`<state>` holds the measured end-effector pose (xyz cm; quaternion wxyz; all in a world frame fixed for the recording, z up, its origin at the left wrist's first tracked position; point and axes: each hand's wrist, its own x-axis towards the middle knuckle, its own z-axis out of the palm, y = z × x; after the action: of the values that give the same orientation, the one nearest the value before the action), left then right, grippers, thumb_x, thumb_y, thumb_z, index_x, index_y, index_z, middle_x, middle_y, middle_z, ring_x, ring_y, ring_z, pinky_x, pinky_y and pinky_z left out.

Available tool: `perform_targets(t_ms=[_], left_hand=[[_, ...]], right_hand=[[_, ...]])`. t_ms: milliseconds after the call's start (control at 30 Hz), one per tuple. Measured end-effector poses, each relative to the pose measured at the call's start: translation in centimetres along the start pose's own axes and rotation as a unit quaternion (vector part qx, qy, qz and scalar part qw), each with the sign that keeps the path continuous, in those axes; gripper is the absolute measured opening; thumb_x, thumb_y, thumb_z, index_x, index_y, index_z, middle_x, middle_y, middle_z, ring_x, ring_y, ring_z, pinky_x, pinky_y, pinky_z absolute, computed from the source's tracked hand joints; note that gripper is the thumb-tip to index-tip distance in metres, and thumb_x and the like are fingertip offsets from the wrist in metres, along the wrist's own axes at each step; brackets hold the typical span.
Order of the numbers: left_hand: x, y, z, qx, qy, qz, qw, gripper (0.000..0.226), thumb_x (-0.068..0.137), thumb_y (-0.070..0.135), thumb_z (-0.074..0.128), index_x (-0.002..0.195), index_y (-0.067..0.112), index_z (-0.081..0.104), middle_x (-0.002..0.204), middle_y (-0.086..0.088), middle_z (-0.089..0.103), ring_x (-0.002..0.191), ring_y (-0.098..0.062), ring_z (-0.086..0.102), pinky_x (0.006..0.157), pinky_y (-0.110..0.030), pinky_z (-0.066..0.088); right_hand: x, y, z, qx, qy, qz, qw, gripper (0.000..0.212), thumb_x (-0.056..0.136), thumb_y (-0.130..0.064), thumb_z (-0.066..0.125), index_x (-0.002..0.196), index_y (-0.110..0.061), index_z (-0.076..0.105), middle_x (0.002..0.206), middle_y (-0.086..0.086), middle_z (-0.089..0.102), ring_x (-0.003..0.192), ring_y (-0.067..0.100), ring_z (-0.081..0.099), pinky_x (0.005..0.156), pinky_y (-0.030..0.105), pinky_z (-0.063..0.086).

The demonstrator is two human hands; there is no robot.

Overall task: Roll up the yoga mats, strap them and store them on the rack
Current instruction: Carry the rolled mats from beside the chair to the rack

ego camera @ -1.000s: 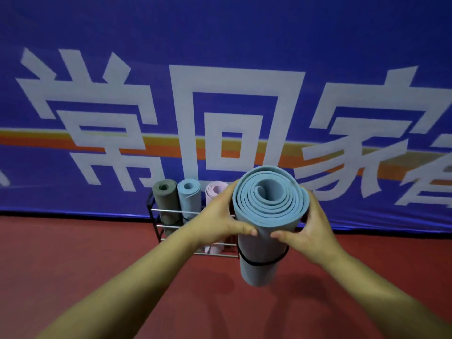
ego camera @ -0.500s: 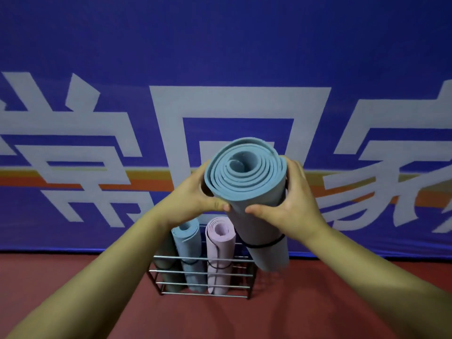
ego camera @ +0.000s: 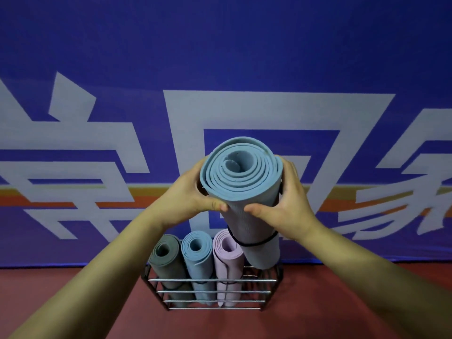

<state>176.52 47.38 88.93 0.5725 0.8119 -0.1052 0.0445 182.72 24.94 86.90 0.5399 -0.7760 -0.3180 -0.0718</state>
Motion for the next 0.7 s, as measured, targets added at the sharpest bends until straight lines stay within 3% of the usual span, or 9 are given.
perform_targets(t_ms=[100,167,300,400,500,567,700], left_hand=[[1.4,-0.4,-0.8,0.005,-0.006,0.015,1.0,0.094,0.063,0.028,0.092,0.143,0.018,0.043,0.133,0.009,0.061,0.127,-0.004,0.053,0.103,-0.018,0.044],[2.7,-0.2,-0.3,0.01,-0.007,0.035,0.999,0.095,0.063,0.027,0.091,0.144,0.018,0.042,0.134,0.011,0.059,0.126,0.0,0.052,0.101,-0.016,0.042],[5.9,-0.2,2.4,0.03,-0.032,0.066,0.997,0.1,0.06,0.043,0.091,0.144,0.02,0.043,0.138,0.01,0.056,0.129,-0.006,0.051,0.107,-0.03,0.043],[7.7,-1.3,5.0,0.019,-0.063,0.058,0.996,0.095,0.061,0.026,0.094,0.142,0.017,0.045,0.136,0.008,0.056,0.126,0.003,0.051,0.106,-0.019,0.04],[8.4,-3.3,7.7,0.013,-0.073,0.048,0.996,0.091,0.061,0.016,0.093,0.136,0.027,0.044,0.132,0.014,0.056,0.121,0.011,0.05,0.102,-0.009,0.036],[9.1,-3.6,8.8,0.009,-0.048,0.036,0.998,0.087,0.061,0.013,0.093,0.128,0.036,0.044,0.127,0.018,0.057,0.118,0.011,0.052,0.1,-0.009,0.038],[10.0,-2.9,10.7,0.016,0.007,0.027,0.999,0.085,0.059,0.019,0.095,0.126,0.041,0.047,0.123,0.019,0.061,0.119,0.005,0.055,0.099,-0.014,0.042]], right_hand=[[1.0,1.1,0.4,0.011,0.018,0.014,1.0,0.104,0.055,-0.061,0.083,0.138,-0.021,0.037,0.133,0.004,0.05,0.127,0.016,0.051,0.103,0.044,0.047],[1.3,1.8,-0.2,0.03,0.033,0.013,0.999,0.107,0.058,-0.071,0.079,0.139,-0.015,0.036,0.134,0.01,0.051,0.128,0.019,0.051,0.105,0.041,0.045],[0.4,4.0,-1.9,0.074,0.08,0.044,0.993,0.107,0.066,-0.067,0.077,0.138,0.0,0.036,0.129,0.011,0.055,0.124,0.019,0.054,0.1,0.028,0.045],[-1.0,6.9,-3.0,0.083,0.081,0.089,0.989,0.101,0.07,-0.065,0.076,0.138,-0.003,0.036,0.13,0.003,0.056,0.125,0.016,0.053,0.101,0.027,0.043],[-2.8,9.9,-3.4,0.087,0.078,0.113,0.987,0.094,0.068,-0.066,0.077,0.137,-0.015,0.038,0.129,-0.016,0.058,0.125,0.01,0.052,0.105,0.03,0.043],[-2.6,11.3,-4.3,0.094,0.064,0.113,0.987,0.095,0.068,-0.066,0.076,0.138,-0.015,0.037,0.132,-0.007,0.057,0.128,0.014,0.051,0.108,0.033,0.041],[-0.6,13.2,-6.8,0.129,0.006,0.12,0.984,0.101,0.072,-0.062,0.076,0.139,0.002,0.036,0.134,0.011,0.054,0.129,0.02,0.051,0.107,0.031,0.041]])
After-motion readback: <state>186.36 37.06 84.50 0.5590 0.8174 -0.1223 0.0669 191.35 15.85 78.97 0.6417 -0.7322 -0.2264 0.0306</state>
